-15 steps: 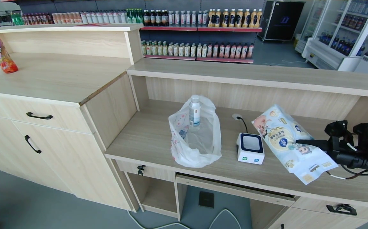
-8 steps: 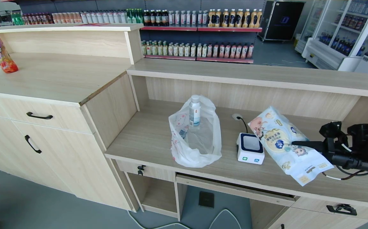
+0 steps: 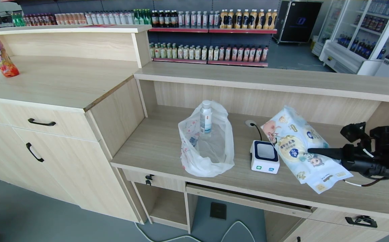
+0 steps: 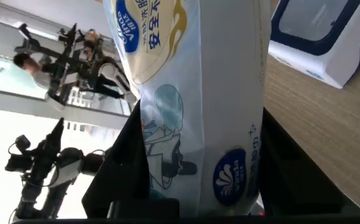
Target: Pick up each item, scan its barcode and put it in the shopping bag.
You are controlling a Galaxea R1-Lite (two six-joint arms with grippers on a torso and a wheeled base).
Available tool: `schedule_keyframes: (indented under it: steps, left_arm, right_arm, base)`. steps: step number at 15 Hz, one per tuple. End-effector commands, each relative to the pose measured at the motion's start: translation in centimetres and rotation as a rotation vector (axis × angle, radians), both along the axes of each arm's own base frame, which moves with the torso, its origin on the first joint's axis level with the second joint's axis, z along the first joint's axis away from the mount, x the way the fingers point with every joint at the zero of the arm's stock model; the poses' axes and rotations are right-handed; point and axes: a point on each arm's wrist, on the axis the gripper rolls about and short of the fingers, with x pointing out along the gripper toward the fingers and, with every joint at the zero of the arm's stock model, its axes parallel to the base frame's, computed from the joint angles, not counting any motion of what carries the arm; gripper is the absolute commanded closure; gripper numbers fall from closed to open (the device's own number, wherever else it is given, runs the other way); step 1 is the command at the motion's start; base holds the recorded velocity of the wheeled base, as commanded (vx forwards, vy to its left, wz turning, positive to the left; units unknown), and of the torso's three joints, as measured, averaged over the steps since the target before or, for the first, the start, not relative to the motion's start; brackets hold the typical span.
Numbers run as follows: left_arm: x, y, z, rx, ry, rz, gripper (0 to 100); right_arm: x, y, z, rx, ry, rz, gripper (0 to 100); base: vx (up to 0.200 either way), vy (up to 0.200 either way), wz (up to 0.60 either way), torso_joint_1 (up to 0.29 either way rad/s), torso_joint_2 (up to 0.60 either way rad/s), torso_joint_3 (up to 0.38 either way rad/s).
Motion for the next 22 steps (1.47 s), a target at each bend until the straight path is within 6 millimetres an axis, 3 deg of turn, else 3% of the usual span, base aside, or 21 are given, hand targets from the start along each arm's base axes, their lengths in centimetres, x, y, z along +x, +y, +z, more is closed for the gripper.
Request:
schedule_keyframes:
  steps: [1,3,5,8,13,18,20,21,22]
  left_arm:
    - [0.0,0.0,0.0,0.0,0.0,0.001,0]
    - [0.0,0.0,0.0,0.0,0.0,0.001,0]
    - [0.0,0.0,0.0,0.0,0.0,0.001,0]
    - [0.0,0.0,0.0,0.0,0.0,0.001,0]
    - [0.0,0.0,0.0,0.0,0.0,0.001,0]
    - [0.0,0.0,0.0,0.0,0.0,0.001,0]
    - [0.0,0.0,0.0,0.0,0.0,0.001,0]
    - [0.0,0.0,0.0,0.0,0.0,0.001,0]
    - [0.0,0.0,0.0,0.0,0.0,0.001,0]
  right_arm:
    - [-2.1,0.8,5.3,-0.254,-0.268,-0.069,100]
    - [-3.2,1.9,7.6,-0.529,-0.391,-0.139,100]
    - [-3.4,1.6,9.4,-0.792,-0.503,-0.229,100]
    - [-3.7,0.9,10.9,-0.948,-0.637,-0.318,100]
    - [-5.0,0.8,12.7,-1.047,-0.65,-0.433,100]
    - [-5.1,4.3,14.7,-0.98,-0.6,-0.591,100]
    - [-5.0,4.9,14.4,-0.963,-0.574,-0.599,100]
    - [-4.9,6.0,11.9,-0.936,-0.491,-0.542,100]
    - [-4.9,6.3,11.3,-0.935,-0.48,-0.522,100]
  base:
    - [0.0,0.0,0.0,0.0,0.0,0.0]
    - [0.0,0.0,0.0,0.0,0.0,0.0]
    - [0.0,0.0,0.0,0.0,0.0,0.0]
    - [0.0,0.0,0.0,0.0,0.0,0.0]
    - [0.0,0.0,0.36,0.001,0.0,0.001]
    - [0.0,0.0,0.6,0.005,0.0,0.003]
    - [0.0,0.0,0.3,-0.001,0.0,0.004]
    - [0.0,0.0,0.0,0.0,0.0,0.0]
    - [0.0,0.0,0.0,0.0,0.0,0.0]
